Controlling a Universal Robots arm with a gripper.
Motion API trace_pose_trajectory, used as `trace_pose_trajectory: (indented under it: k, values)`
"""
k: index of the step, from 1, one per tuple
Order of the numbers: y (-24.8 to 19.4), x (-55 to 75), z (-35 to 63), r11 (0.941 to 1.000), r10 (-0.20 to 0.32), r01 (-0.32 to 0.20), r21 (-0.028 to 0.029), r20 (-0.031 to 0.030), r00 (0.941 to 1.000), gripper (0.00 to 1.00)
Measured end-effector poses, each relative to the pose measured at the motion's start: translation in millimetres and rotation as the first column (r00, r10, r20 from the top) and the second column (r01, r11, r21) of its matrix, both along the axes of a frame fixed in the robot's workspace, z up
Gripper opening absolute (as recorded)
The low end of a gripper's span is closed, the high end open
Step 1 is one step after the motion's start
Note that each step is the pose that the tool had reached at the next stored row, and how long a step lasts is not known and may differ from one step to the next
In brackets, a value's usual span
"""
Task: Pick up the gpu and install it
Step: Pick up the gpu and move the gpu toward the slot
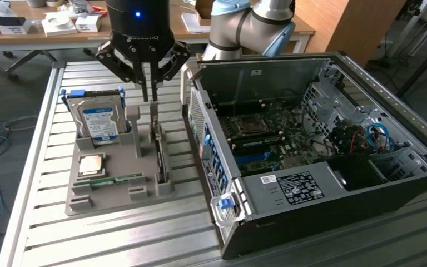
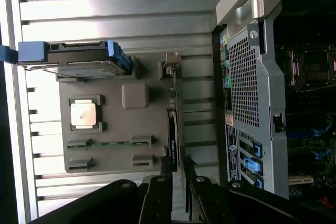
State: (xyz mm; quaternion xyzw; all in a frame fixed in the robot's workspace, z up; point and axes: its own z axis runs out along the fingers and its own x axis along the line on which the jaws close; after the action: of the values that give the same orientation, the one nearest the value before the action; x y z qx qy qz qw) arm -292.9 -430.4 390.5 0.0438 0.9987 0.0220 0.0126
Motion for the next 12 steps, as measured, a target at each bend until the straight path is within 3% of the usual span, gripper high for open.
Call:
trace_pose_trajectory:
  k: [5,9,12]
  values:
    - [0.0,0.0,0.0,1.0000,0.000,0.000,0.0000,0.0000,1.0000,0.35]
    - [0.0,0.0,0.0,1.0000,0.000,0.000,0.0001,0.0000,1.0000,0.53]
    - [0.0,0.0,0.0,1.0000,0.000,0.000,0.0000,0.0000,1.0000,0.53]
